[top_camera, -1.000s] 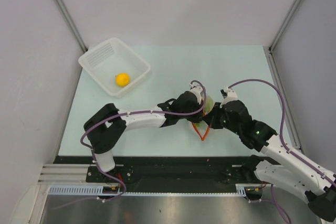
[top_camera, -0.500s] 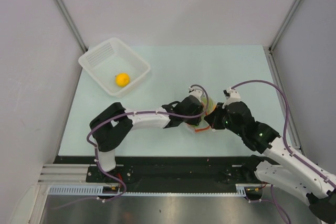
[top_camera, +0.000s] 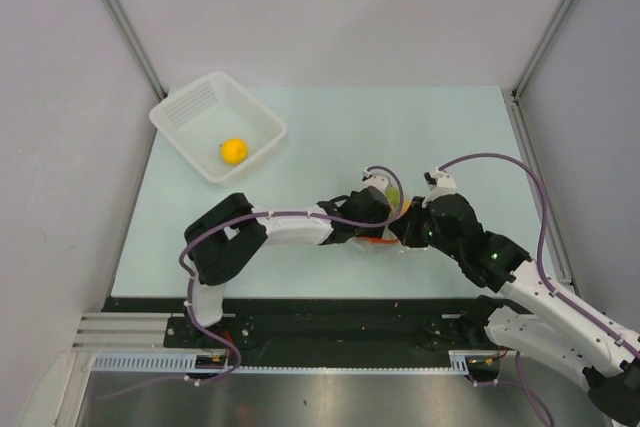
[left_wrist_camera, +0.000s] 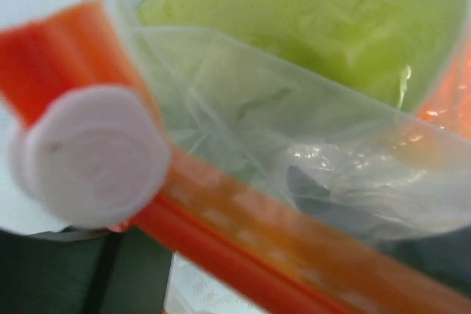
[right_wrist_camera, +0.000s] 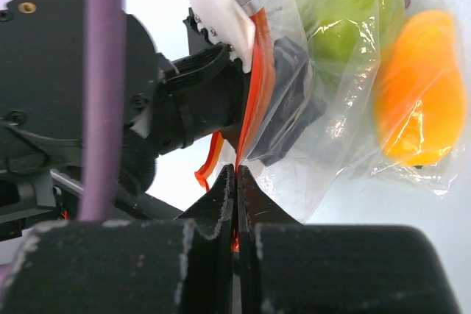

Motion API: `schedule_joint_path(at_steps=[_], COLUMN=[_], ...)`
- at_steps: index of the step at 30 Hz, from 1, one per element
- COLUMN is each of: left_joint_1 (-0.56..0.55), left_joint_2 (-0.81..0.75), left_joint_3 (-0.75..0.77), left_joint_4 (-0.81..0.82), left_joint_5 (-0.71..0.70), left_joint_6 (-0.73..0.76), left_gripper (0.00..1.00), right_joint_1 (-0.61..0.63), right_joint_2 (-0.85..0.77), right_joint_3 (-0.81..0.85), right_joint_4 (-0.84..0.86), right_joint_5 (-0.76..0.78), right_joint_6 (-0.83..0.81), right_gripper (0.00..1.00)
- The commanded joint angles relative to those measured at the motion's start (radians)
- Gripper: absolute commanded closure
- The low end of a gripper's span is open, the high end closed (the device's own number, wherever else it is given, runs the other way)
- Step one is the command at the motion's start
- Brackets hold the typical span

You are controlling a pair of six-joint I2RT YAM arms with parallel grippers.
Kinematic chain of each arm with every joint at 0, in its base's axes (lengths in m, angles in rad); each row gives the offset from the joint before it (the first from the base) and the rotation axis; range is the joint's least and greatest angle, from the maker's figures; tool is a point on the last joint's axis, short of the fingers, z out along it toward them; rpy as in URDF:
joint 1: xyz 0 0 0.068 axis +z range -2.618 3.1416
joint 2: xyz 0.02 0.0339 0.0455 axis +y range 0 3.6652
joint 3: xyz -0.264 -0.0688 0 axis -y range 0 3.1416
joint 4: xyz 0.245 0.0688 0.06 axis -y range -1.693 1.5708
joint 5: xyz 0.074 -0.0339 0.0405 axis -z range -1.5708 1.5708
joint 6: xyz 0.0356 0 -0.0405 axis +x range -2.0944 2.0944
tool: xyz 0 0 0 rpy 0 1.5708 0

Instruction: Open the zip-top bag and remove the fake food

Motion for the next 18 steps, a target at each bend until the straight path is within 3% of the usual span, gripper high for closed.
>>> schedule_joint_path(at_steps=[1, 8, 11, 18], left_joint_1=[0.001, 0.001, 0.001, 0.002], left_joint_2=[0.057, 0.032, -0.017, -0.159], left_joint_3=[0.025, 0.036, 0.034, 0.065], left_joint_4=[-0.022, -0.027, -0.025, -0.031], left_joint_5=[-0.020, 0.011, 0.044, 0.189], left_joint_6=[-0.019, -0.008, 0.006, 0.020], left_gripper=[0.43, 0.74, 0.83, 0.89], right_joint_1=[0.005, 0.007, 0.007, 0.004], right_joint_2=[-0.006, -0.009, -0.007, -0.009], right_joint_3=[0.000, -0.007, -0.006, -0.026], right_joint_4=[0.023, 0.022, 0.022, 0.014], right_joint_5=[0.013, 0.013, 0.024, 0.041], right_joint_6=[0.004, 0.005, -0.007, -0.044], right_gripper=[1.00, 1.00, 1.00, 1.00])
